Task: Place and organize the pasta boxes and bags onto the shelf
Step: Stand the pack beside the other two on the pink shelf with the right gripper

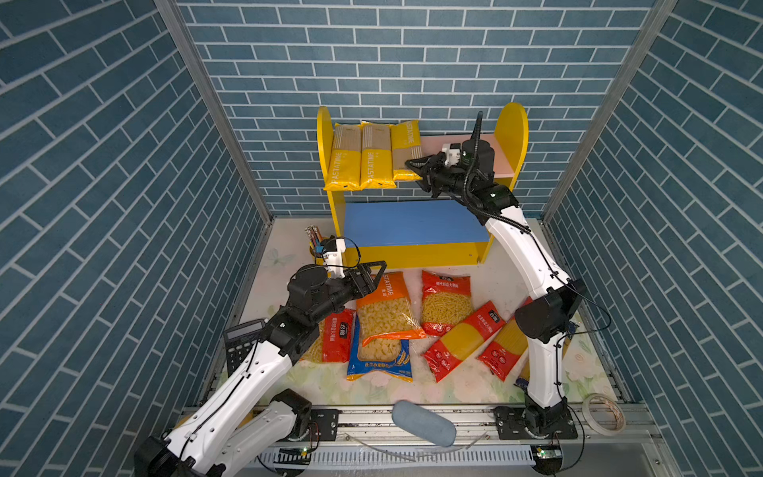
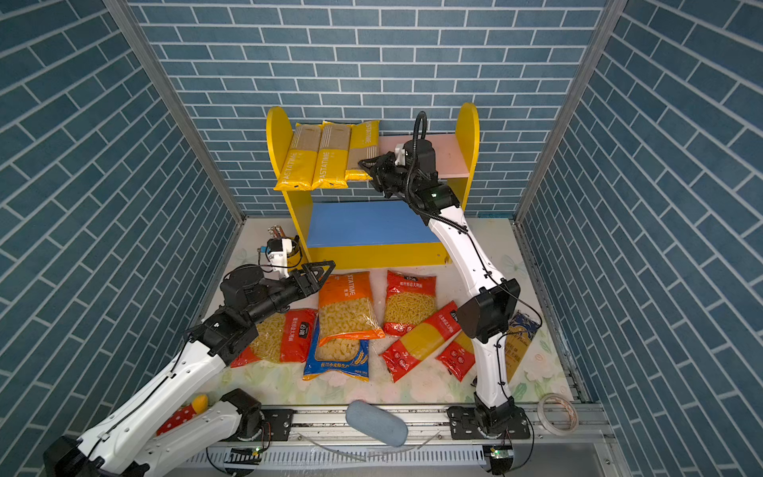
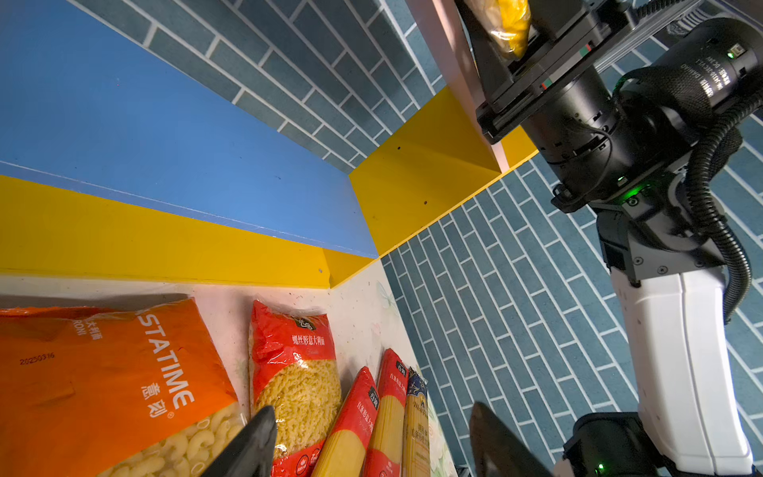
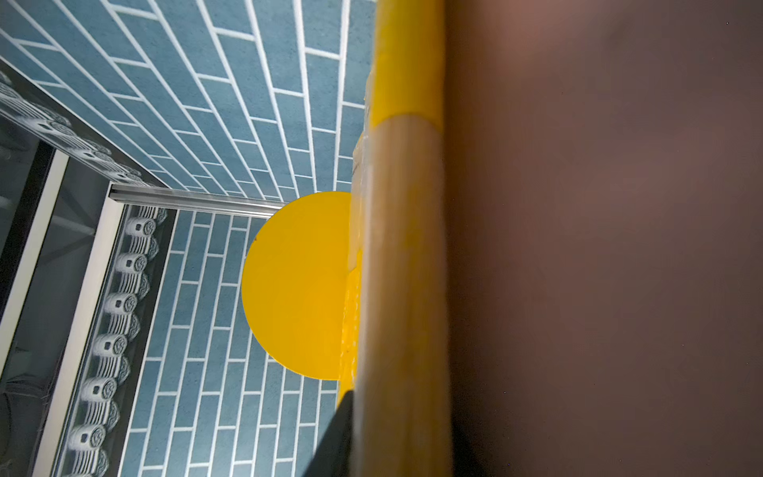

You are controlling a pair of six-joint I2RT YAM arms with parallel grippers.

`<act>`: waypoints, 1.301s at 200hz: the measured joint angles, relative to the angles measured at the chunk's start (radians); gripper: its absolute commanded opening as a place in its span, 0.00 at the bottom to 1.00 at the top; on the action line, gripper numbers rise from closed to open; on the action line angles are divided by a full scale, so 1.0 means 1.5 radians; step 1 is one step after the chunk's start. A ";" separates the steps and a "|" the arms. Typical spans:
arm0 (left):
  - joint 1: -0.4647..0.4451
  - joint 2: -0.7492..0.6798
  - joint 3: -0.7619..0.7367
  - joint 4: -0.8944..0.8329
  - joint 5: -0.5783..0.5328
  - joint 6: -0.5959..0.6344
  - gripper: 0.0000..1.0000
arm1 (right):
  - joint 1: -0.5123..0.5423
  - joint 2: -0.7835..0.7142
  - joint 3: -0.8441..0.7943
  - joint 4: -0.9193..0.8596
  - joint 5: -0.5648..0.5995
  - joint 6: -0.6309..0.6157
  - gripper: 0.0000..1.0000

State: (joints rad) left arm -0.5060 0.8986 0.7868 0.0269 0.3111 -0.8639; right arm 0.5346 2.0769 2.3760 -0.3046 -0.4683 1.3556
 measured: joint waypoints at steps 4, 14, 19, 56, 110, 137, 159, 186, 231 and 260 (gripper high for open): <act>-0.001 0.000 0.000 0.000 -0.001 0.000 0.74 | 0.000 0.000 0.000 0.004 -0.003 -0.003 0.42; -0.002 -0.001 0.001 0.000 -0.002 0.000 0.74 | 0.001 -0.001 0.000 0.012 -0.009 -0.006 0.46; -0.002 -0.001 0.001 0.000 -0.003 0.001 0.74 | 0.001 -0.001 -0.003 0.017 -0.012 -0.007 0.48; -0.009 -0.007 0.000 -0.002 -0.011 0.003 0.74 | 0.000 -0.075 -0.122 0.075 -0.017 -0.035 0.67; -0.053 -0.001 -0.021 0.005 -0.033 0.008 0.74 | -0.001 -0.187 -0.301 0.144 -0.015 -0.035 0.64; -0.072 0.009 -0.031 0.006 -0.045 0.011 0.74 | -0.002 -0.188 -0.327 0.161 -0.011 -0.033 0.30; -0.084 0.015 -0.035 0.006 -0.057 0.012 0.74 | -0.002 -0.186 -0.326 0.158 -0.010 -0.019 0.23; -0.098 0.020 -0.035 0.005 -0.068 0.014 0.74 | -0.002 -0.146 -0.270 0.141 -0.016 -0.002 0.24; -0.110 0.021 -0.035 0.005 -0.086 0.018 0.74 | -0.001 -0.109 -0.228 0.149 -0.039 0.003 0.60; -0.111 0.025 -0.035 0.005 -0.092 0.021 0.74 | -0.002 -0.131 -0.283 0.204 -0.051 -0.003 0.74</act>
State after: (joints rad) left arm -0.6731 0.9367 0.7341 0.0349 0.1734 -0.8330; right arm 0.5312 1.8797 1.9514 0.0021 -0.5453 1.3518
